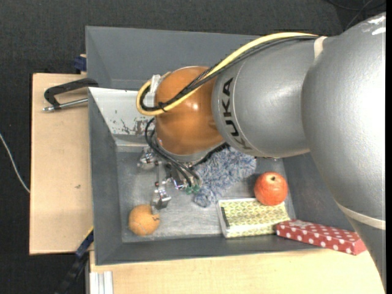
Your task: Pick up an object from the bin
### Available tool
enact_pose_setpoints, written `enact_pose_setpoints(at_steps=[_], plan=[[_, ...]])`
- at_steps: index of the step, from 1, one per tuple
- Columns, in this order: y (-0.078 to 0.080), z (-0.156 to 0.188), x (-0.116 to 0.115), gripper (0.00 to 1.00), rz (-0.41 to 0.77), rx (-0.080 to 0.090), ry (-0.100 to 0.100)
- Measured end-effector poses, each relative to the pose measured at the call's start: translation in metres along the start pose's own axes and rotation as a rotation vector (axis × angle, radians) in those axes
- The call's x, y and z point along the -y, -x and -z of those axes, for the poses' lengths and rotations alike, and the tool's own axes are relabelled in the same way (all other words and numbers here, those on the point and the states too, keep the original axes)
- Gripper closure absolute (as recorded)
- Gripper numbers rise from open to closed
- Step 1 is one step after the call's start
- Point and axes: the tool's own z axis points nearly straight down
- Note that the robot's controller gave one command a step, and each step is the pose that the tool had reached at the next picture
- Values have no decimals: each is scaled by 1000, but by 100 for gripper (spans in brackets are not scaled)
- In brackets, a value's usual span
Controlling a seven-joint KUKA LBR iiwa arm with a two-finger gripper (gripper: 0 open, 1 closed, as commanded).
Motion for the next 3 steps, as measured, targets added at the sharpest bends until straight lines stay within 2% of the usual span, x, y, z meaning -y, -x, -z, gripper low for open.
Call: enact_pose_setpoints(at_steps=[1,2,3], plan=[[-7,-49,-1,100,177,-5,-6],[-7,-49,-5,0,179,-2,0],[-10,-54,-9,0,237,0,-1]])
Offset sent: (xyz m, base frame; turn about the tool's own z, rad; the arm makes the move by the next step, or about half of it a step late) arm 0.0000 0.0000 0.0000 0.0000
